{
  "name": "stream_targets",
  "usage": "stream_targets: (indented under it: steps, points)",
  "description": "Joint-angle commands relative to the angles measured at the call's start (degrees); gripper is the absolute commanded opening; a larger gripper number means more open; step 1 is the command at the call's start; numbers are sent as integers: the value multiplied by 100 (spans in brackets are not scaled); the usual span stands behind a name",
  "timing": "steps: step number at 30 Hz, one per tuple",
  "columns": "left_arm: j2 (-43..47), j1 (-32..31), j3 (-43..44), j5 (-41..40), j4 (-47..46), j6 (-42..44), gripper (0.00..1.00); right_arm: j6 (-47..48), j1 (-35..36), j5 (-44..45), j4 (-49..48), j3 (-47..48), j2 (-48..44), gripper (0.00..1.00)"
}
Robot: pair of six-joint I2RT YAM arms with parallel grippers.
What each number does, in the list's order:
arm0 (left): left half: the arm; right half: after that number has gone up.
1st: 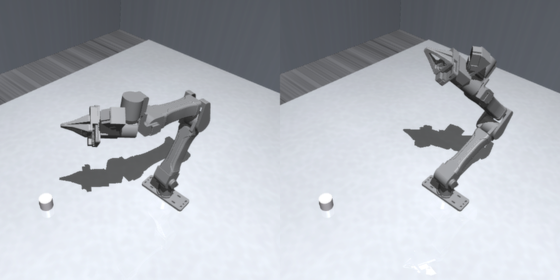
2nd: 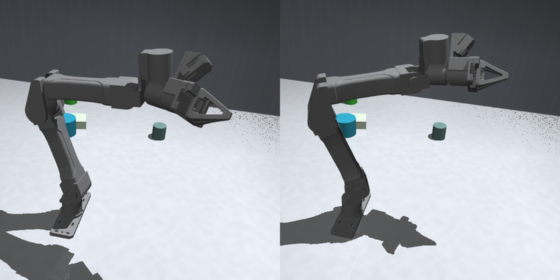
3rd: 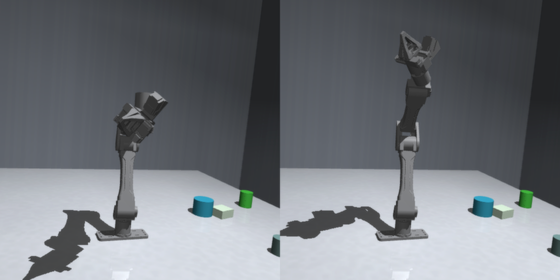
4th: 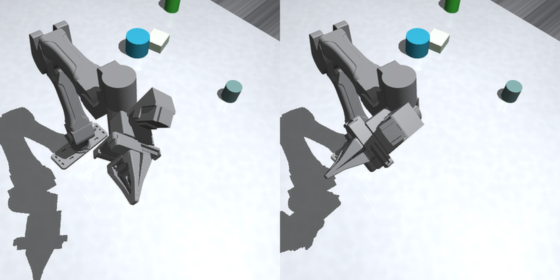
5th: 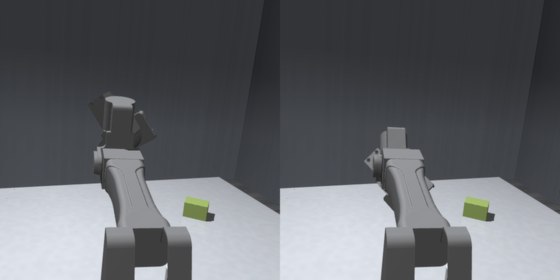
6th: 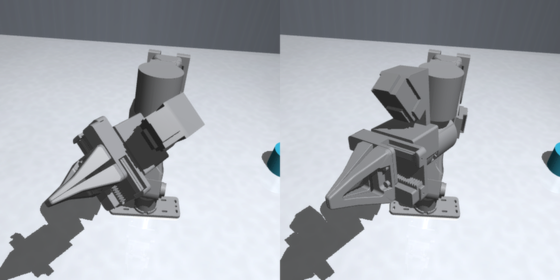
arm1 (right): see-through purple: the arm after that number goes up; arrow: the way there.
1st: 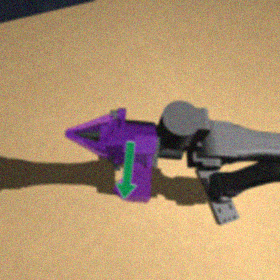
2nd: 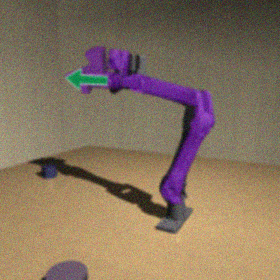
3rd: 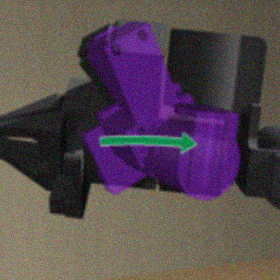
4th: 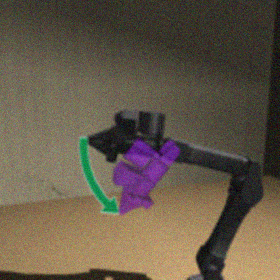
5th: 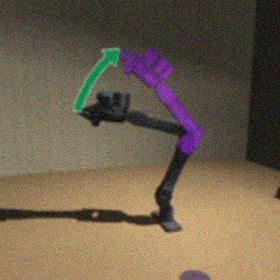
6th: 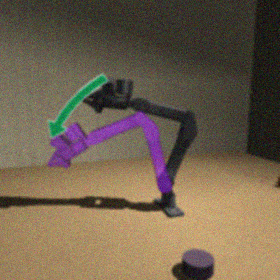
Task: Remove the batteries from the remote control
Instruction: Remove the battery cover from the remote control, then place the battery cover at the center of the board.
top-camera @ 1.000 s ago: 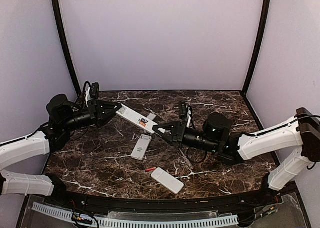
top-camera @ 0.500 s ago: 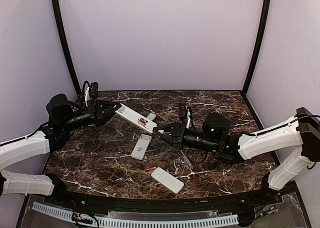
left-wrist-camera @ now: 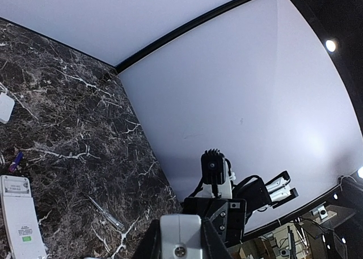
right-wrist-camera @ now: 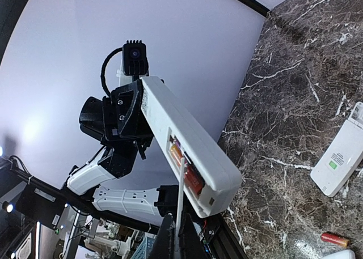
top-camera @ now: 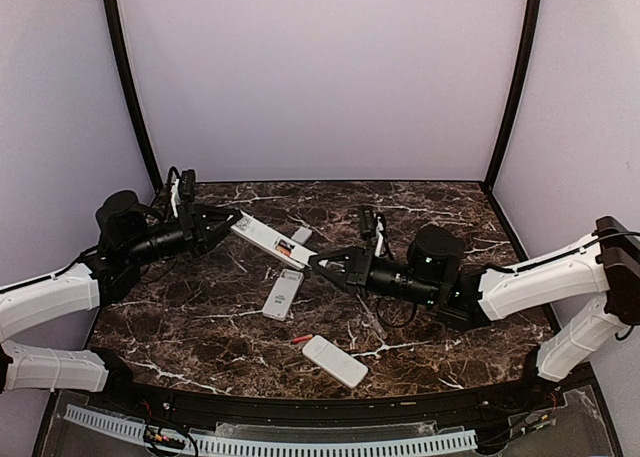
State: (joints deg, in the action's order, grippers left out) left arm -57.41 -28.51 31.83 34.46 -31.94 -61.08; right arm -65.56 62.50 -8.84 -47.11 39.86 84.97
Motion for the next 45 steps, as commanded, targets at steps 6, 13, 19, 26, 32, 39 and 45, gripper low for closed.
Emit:
stream_targets:
  steps: [6,13,19,26,32,39,45]
  points:
    - [148,57,-54,-138,370,161,0,121,-36,130,5,-145,-220,0]
    - [422,363,13,83,1697,749,0,1279,-37,790,2080,250,-1017,0]
    - [513,581,-187,698,2938,1430,0,2598,-334,1963,5013,1229,-1255,0]
    - [522,584,-580,1100,3423,1789,0,3419,-753,1964,6517,2309,-121,0]
    - [328,584,-899,1056,3378,1756,0,3801,-783,2243,7377,3507,1242,0]
    - [174,584,-854,776,3723,2013,0,4033,-783,2794,7685,4017,2039,0]
    - [-342,577,-679,490,3813,2119,0,3982,-766,3406,8061,4316,2553,0]
